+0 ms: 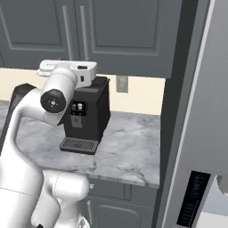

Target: Open the cabinet directly in front. Then move the beer and the mug to the dining counter with the candle on it.

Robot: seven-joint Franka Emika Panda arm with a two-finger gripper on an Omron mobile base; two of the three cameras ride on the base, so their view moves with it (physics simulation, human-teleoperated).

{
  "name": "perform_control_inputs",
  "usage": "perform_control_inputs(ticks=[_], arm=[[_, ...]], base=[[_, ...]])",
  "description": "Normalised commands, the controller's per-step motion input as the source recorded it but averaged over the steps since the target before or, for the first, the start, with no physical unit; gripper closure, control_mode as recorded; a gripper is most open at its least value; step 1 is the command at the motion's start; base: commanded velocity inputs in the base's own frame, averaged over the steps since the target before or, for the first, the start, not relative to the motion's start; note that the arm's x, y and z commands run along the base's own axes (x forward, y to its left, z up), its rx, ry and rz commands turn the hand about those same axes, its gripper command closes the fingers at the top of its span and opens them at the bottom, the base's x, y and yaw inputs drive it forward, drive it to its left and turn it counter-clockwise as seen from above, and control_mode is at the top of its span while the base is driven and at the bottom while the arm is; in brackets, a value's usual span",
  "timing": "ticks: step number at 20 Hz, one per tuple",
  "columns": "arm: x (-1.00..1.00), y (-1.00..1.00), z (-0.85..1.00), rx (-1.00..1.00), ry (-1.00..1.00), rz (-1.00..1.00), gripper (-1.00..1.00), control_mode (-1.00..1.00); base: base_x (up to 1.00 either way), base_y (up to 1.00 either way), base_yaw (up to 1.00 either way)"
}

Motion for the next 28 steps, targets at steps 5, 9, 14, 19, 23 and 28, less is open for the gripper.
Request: perform_control_inputs(ticks=[5,9,14,19,23,28], arm=[[0.92,0.0,0.0,0.0,0.01,0.0,-1.0,-1.0],[0.8,0.0,0.0,0.0,0.0,0.0,-1.0,-1.0],[0.79,0.0,0.0,0.0,0.02,0.0,-1.0,-1.0],[0.77,0.0,0.0,0.0,0.04,0.0,-1.0,-1.0],[0.91,0.0,-0.01,0.0,0.07,0.0,-1.0,-1.0],[1.0,0.09,-0.15,0.0,0.12,0.0,1.0,-1.0]], base=[[0.0,0.0,0.0],[0.0,0.0,0.0],[0.0,0.0,0.0],[0.0,0.0,0.0],[0.0,0.0,0.0],[0.0,0.0,0.0]])
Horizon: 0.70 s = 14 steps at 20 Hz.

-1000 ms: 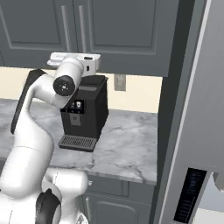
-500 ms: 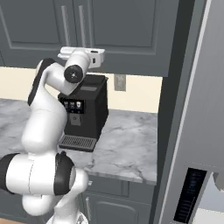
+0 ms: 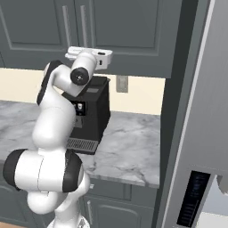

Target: Open the cabinet directly in front. Then move the beer and the mug to the dining counter with the candle on it.

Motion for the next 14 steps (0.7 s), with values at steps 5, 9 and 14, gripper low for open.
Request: perform_control_inputs(ticks=[5,9,14], arm=[[0.43,0.2,-0.07,-0.01,0.02,-0.02,1.0,-1.0],[0.0,0.0,0.0,0.0,0.0,0.0,1.0,-1.0],[0.0,0.0,0.0,0.0,0.0,0.0,1.0,-1.0]], base=[[0.0,0.0,0.0],[0.0,0.0,0.0],[0.0,0.0,0.0]])
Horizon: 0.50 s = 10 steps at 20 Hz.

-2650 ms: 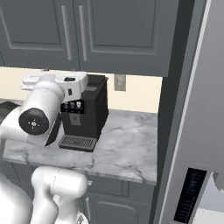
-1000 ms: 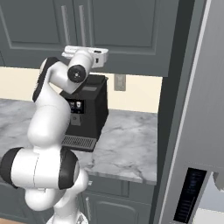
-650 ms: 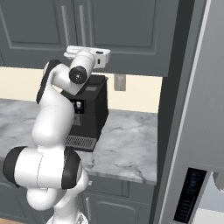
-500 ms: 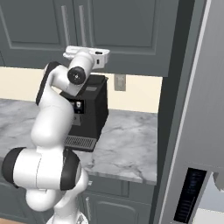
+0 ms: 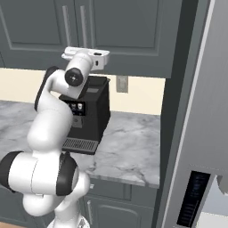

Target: Open the cabinet directly in front. Then move the beer and the mug to the dining counter with the candle on it.

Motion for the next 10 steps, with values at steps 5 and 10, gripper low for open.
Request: perform_control_inputs(ticks=[5,10], arm=[[-0.01,-0.1,0.02,0.0,0.0,0.0,1.0,-1.0],[-0.2,-0.65,0.24,0.03,0.0,0.0,1.0,-1.0]], base=[[0.0,0.0,0.0],[0.0,0.0,0.0]])
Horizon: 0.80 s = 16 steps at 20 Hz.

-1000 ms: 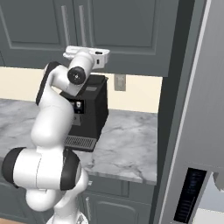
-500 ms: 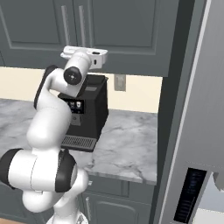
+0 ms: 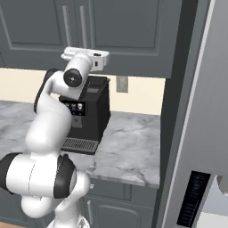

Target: Open the cabinet directly in front. Then move the beer and the mug to the dining counter with the candle on it.

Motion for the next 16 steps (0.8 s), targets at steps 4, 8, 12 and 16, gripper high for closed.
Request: perform_control_inputs(ticks=[4,8,12,16], arm=[[-0.31,-0.84,0.3,0.05,-0.01,0.0,1.0,-1.0],[-0.29,-0.83,0.31,0.07,-0.03,0.0,1.0,-1.0],[-0.29,-0.93,0.38,0.1,-0.05,0.0,1.0,-1.0],[-0.36,-1.0,0.44,0.11,-0.05,0.0,1.0,-1.0]], base=[[0.0,0.0,0.0],[0.0,0.0,0.0],[0.0,0.0,0.0],[0.0,0.0,0.0]])
